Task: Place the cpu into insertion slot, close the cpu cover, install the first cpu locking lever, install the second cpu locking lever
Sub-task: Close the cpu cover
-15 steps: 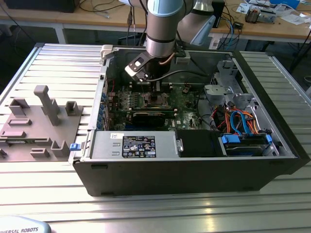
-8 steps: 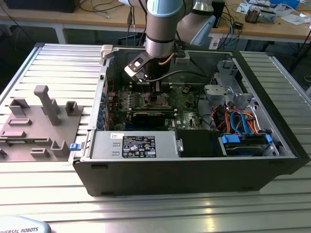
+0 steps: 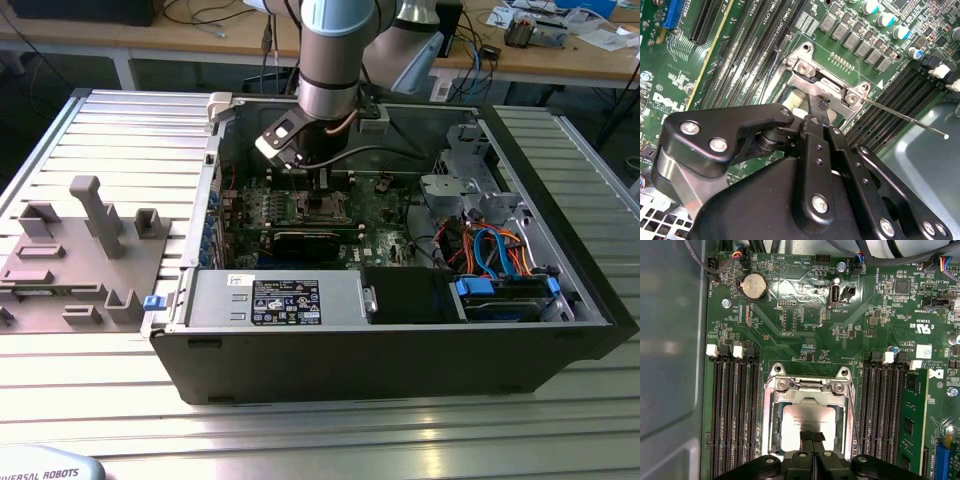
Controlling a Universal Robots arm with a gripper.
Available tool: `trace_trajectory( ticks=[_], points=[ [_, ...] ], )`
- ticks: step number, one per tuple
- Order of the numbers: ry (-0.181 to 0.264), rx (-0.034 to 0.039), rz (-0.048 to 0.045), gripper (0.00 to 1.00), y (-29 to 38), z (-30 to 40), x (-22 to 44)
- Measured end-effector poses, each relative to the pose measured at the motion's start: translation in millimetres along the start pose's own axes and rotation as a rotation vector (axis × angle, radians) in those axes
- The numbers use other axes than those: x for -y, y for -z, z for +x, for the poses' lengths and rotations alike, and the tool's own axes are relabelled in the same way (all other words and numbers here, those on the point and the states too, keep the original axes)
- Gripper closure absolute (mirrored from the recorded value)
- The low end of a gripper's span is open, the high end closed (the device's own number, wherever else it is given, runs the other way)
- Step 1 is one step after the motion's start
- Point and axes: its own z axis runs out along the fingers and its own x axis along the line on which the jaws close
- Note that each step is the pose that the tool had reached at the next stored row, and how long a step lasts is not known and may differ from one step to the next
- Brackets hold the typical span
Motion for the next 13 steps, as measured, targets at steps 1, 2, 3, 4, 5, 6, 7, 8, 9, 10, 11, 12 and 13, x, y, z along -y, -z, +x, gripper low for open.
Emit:
trace_trajectory(
  ticks=[1, 2, 3, 4, 5, 6, 7, 8, 9, 10, 11, 12, 13],
  points=[
    [0.000, 0.0000, 0.0000, 0.89, -0.1, 0.0, 0.1],
    [0.000, 0.0000, 0.0000, 0.89, -0.1, 0.0, 0.2],
    [0.000, 0.0000, 0.0001, 0.89, -0.2, 0.0, 0.3],
    [0.000, -0.0001, 0.0001, 0.89, -0.2, 0.0, 0.3],
    [0.000, 0.0000, 0.0000, 0.89, -0.3, 0.0, 0.3],
    [0.000, -0.0001, 0.0000, 0.89, -0.3, 0.1, 0.3],
    [0.000, -0.0001, 0.0000, 0.89, -0.4, 0.3, 0.3],
    [0.000, -0.0002, -0.0001, 0.89, -0.4, 0.3, 0.3],
    [0.000, -0.0001, 0.0000, 0.89, -0.3, 0.4, 0.3],
    [0.000, 0.0000, 0.0000, 0.89, -0.3, 0.4, 0.2],
    [0.000, -0.0001, 0.0000, 0.89, -0.3, 0.4, 0.2],
    [0.000, -0.0001, 0.0000, 0.89, -0.3, 0.5, 0.3],
    [0.000, -0.0001, 0.0000, 0.89, -0.3, 0.5, 0.3]
  ],
)
